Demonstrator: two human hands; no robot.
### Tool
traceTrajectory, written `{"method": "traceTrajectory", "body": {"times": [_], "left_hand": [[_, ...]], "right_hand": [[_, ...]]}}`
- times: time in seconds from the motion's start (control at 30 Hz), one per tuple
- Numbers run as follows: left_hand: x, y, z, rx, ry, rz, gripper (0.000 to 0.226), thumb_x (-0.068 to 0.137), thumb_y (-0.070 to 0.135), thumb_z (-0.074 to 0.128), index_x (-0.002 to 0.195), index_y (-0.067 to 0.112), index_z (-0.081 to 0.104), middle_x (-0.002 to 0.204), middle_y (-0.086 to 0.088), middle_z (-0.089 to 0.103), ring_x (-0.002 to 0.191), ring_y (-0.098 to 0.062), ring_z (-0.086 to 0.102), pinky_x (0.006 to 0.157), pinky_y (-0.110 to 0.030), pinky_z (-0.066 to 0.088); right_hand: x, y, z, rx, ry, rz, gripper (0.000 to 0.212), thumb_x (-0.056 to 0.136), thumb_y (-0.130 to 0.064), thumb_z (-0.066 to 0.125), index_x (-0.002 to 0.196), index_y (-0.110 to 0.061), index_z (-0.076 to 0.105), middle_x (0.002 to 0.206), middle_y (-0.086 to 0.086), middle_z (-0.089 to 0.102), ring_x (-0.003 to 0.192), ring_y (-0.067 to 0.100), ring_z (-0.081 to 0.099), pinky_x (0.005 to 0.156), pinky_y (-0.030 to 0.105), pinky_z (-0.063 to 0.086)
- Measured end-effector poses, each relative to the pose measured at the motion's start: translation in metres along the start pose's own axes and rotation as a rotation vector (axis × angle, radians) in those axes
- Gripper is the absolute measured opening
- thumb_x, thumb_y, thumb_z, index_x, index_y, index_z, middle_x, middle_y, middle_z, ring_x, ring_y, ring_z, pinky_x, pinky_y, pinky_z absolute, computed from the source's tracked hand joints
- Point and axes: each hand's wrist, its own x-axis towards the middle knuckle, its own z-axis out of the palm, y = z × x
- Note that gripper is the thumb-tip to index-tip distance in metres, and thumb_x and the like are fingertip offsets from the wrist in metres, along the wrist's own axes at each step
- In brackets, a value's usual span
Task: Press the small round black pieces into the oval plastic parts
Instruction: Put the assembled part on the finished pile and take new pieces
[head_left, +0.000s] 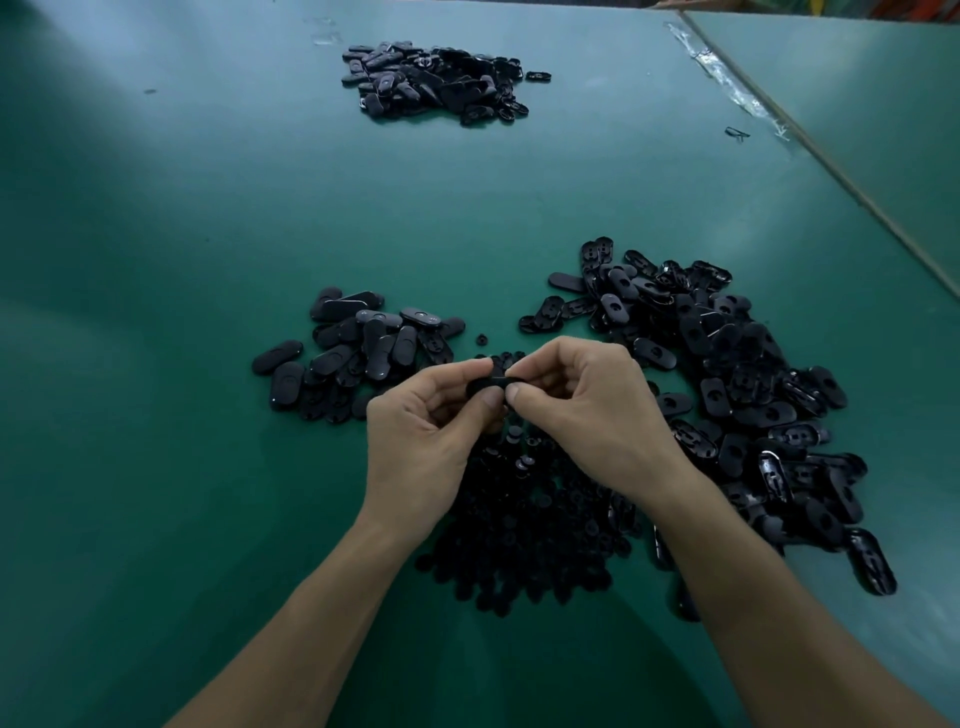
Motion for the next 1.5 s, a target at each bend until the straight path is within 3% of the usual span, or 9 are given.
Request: {"method": "traceTrajectory", "body": {"times": [0.37,0.57,0.63,0.8,0.97,1.13,1.27,1.4,1.5], "left_hand": [[0.0,-0.001,-0.001,-0.01,0.039,0.047,0.031,0.086,-0.002,0.075,0.091,0.028,0.079,0.081,-0.004,0.076,0.071,-0.013,0.073,0.069,-0.021,0.058],[0.005,-0.006,-0.002,-0.054,0.162,0.053,0.029,0.094,-0.001,0.065,0.098,0.026,0.075,0.084,0.004,0.074,0.079,-0.012,0.071,0.075,-0.024,0.058],[0.008,-0.006,-0.002,-0.119,0.202,0.026,0.027,0.096,-0.003,0.061,0.105,0.02,0.072,0.087,0.009,0.073,0.083,-0.008,0.069,0.078,-0.024,0.058],[0.011,-0.003,-0.002,-0.217,0.288,-0.064,0.045,0.096,-0.006,0.059,0.134,0.017,0.054,0.117,0.002,0.069,0.106,-0.003,0.064,0.094,-0.028,0.055],[0.011,-0.004,-0.004,-0.193,0.316,-0.119,0.087,0.08,0.013,0.072,0.156,0.018,0.03,0.146,-0.012,0.051,0.13,-0.007,0.055,0.113,-0.036,0.044],[0.012,-0.009,-0.006,-0.143,0.295,-0.089,0.093,0.079,0.019,0.071,0.158,0.019,0.024,0.157,-0.004,0.037,0.129,0.0,0.053,0.105,-0.026,0.046],[0.011,-0.01,-0.004,-0.082,0.283,-0.001,0.09,0.08,0.018,0.071,0.158,0.019,0.026,0.153,0.026,0.025,0.126,0.005,0.053,0.094,-0.016,0.05],[0.01,-0.012,-0.007,-0.041,0.228,0.055,0.056,0.083,0.016,0.071,0.132,0.039,0.055,0.15,0.009,0.045,0.122,-0.004,0.058,0.093,-0.021,0.052],[0.008,-0.011,-0.005,-0.007,0.197,0.057,0.038,0.084,0.021,0.074,0.118,0.035,0.068,0.121,0.004,0.069,0.11,-0.01,0.065,0.094,-0.03,0.054]], "right_hand": [[0.005,0.001,-0.005,0.062,-0.044,-0.011,0.005,0.085,-0.019,0.078,0.089,-0.022,0.077,0.072,-0.007,0.074,0.067,0.008,0.071,0.066,0.024,0.057],[0.019,0.014,-0.006,-0.158,0.081,-0.007,0.022,0.096,-0.022,0.065,0.118,-0.023,0.071,0.092,-0.013,0.07,0.082,0.0,0.065,0.08,0.011,0.051],[0.028,0.019,-0.008,-0.336,0.132,0.006,0.03,0.1,-0.016,0.058,0.129,-0.02,0.065,0.106,-0.005,0.064,0.087,0.004,0.059,0.09,0.02,0.051],[0.052,0.024,-0.009,-0.62,0.071,0.029,0.05,0.103,-0.02,0.05,0.152,-0.027,0.04,0.136,0.006,0.043,0.123,0.026,0.041,0.105,0.037,0.037],[0.063,0.024,-0.006,-0.771,-0.005,0.016,0.04,0.103,-0.029,0.053,0.143,-0.026,0.053,0.142,0.004,0.047,0.124,0.03,0.041,0.104,0.04,0.038],[0.062,0.026,-0.004,-0.73,0.066,-0.036,0.032,0.103,-0.027,0.053,0.133,-0.021,0.064,0.13,0.007,0.059,0.119,0.03,0.048,0.102,0.039,0.042],[0.06,0.027,-0.005,-0.644,0.192,-0.093,0.03,0.105,-0.025,0.05,0.129,-0.017,0.066,0.126,0.008,0.062,0.117,0.027,0.052,0.097,0.036,0.046],[0.056,0.021,-0.004,-0.363,0.269,-0.074,0.024,0.103,-0.023,0.056,0.12,-0.019,0.072,0.107,0.0,0.06,0.095,0.012,0.056,0.082,0.016,0.045],[0.045,0.01,-0.003,0.057,0.16,-0.029,0.014,0.098,-0.017,0.063,0.105,-0.02,0.074,0.084,-0.007,0.071,0.071,0.004,0.064,0.067,0.014,0.046]]}}
